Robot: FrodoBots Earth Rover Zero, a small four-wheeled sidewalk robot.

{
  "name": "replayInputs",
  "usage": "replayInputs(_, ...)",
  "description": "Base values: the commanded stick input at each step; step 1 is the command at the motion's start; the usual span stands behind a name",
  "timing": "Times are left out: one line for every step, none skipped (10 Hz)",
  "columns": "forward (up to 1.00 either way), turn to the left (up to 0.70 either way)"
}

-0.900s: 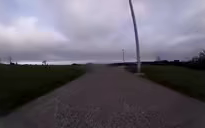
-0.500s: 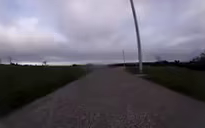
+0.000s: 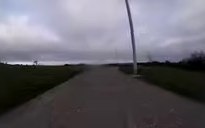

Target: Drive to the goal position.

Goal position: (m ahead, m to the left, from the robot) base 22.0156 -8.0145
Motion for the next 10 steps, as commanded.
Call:
replayInputs(0.85, -0.34)
replayInputs(0.85, -0.34)
replayInputs(0.85, -0.24)
replayInputs(0.85, -0.1)
replayInputs(0.85, 0.0)
replayInputs(0.85, 0.0)
replayInputs(0.85, -0.01)
replayInputs(0.85, -0.16)
replayInputs(0.85, -0.32)
replayInputs(0.85, -0.15)
